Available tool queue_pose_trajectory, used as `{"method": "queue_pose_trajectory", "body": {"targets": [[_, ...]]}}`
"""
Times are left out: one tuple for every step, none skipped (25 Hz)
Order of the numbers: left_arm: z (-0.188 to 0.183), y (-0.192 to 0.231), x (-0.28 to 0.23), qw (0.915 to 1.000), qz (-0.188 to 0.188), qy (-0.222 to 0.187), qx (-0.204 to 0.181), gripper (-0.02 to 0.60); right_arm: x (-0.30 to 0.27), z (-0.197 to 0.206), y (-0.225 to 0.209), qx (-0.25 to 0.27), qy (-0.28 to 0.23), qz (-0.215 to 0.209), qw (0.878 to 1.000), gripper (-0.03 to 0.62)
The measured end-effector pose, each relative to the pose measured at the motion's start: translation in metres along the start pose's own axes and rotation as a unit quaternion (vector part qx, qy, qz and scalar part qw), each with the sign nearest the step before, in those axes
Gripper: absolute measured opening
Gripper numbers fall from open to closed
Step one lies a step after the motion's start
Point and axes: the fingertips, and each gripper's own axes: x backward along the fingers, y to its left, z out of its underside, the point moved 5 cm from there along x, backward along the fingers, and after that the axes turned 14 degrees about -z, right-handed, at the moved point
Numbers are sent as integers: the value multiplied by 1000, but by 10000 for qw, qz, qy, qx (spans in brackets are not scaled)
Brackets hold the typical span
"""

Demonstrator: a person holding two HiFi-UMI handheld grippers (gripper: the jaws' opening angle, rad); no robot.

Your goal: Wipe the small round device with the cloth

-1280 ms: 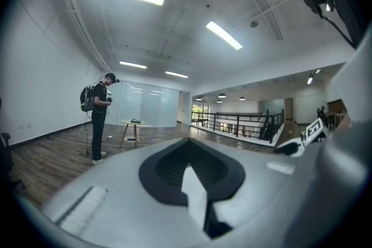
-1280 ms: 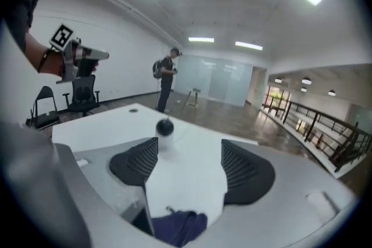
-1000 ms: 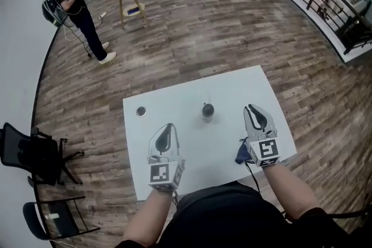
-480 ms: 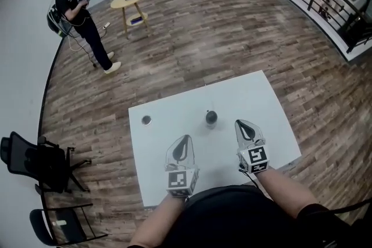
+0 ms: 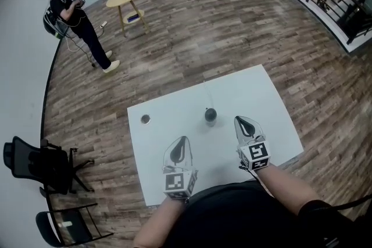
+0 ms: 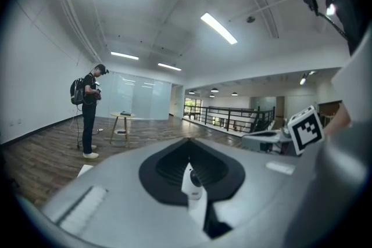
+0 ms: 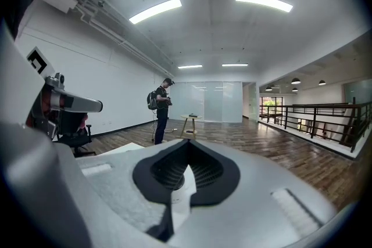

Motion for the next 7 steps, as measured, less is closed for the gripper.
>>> {"method": "queue_pose_trajectory", "body": {"targets": [[1,0,0,10000,-26,42,-13,6,0,1,-1,-15,5,5,10000,-2],[4,-1,0,9999,-47,95,-23,6,0,1,-2,-31,10,8,10000,-2],[7,-2,0,9999,-79,150,-33,6,0,2,-3,-42,15,8,10000,-2],[11,-2,1,9997,-114,202,-42,6,0,3,-4,-45,18,6,10000,-2],[13,-3,2,9996,-135,239,-49,6,1,4,-4,-44,20,0,10000,-2],[13,-4,3,9996,-144,255,-57,6,1,4,-5,-42,22,-8,10000,-2],[14,-6,3,9995,-147,259,-67,6,1,5,-6,-40,24,-16,10000,-2]]}}
